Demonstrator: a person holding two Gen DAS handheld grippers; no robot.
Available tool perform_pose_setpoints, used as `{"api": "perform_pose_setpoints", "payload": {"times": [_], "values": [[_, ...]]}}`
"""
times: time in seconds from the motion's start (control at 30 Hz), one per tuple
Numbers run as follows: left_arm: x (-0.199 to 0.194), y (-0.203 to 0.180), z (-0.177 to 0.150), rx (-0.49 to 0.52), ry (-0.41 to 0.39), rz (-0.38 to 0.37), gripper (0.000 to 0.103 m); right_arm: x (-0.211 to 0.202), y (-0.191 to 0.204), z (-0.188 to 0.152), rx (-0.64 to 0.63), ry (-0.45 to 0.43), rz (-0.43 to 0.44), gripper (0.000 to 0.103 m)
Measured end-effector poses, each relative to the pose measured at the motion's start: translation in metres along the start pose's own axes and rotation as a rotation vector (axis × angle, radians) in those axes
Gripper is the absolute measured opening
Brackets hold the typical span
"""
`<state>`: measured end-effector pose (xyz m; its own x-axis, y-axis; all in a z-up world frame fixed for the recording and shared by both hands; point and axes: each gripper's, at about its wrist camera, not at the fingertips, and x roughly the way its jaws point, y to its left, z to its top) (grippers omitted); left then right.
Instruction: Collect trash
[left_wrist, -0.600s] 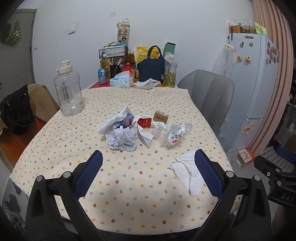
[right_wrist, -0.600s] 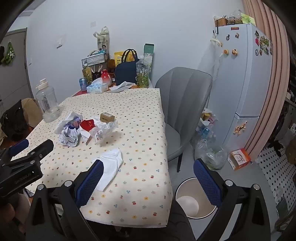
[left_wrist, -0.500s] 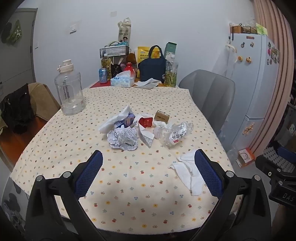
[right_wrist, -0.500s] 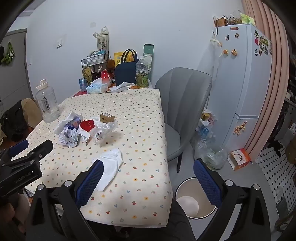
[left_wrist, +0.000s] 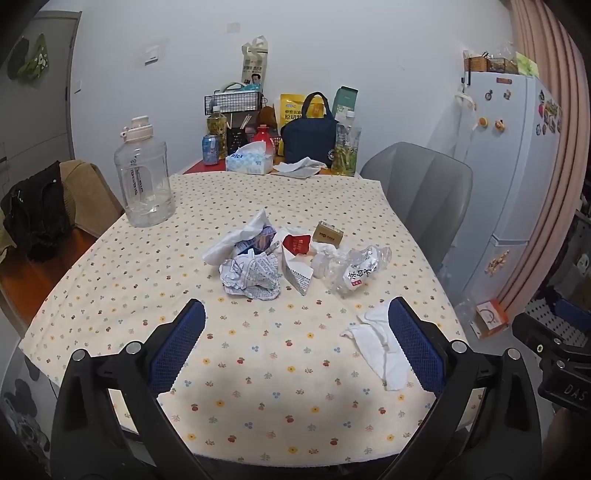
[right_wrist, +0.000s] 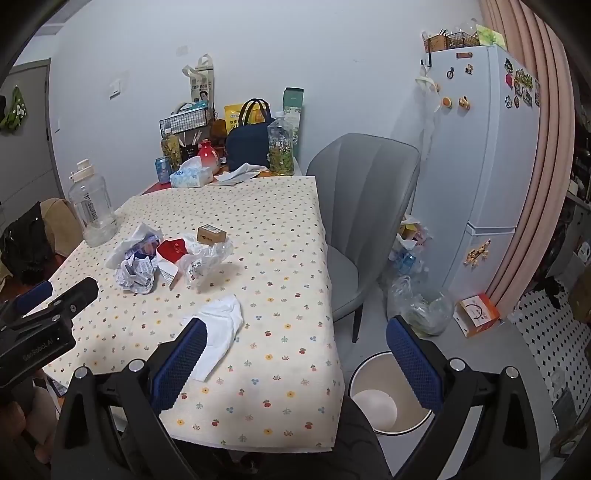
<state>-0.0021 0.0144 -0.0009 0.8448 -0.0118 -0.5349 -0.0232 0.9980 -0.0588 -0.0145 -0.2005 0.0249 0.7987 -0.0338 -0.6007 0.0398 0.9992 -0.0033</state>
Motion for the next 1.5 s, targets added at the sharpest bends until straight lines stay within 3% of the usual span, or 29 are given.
{"api": "perform_pose_setpoints", "payload": {"times": [1.5], "values": [[0.015, 0.002, -0.003, -0.042, 0.027, -0.022, 0.098, 0.006, -0.003, -0.001, 0.008, 0.015, 0.01, 0.095]]}}
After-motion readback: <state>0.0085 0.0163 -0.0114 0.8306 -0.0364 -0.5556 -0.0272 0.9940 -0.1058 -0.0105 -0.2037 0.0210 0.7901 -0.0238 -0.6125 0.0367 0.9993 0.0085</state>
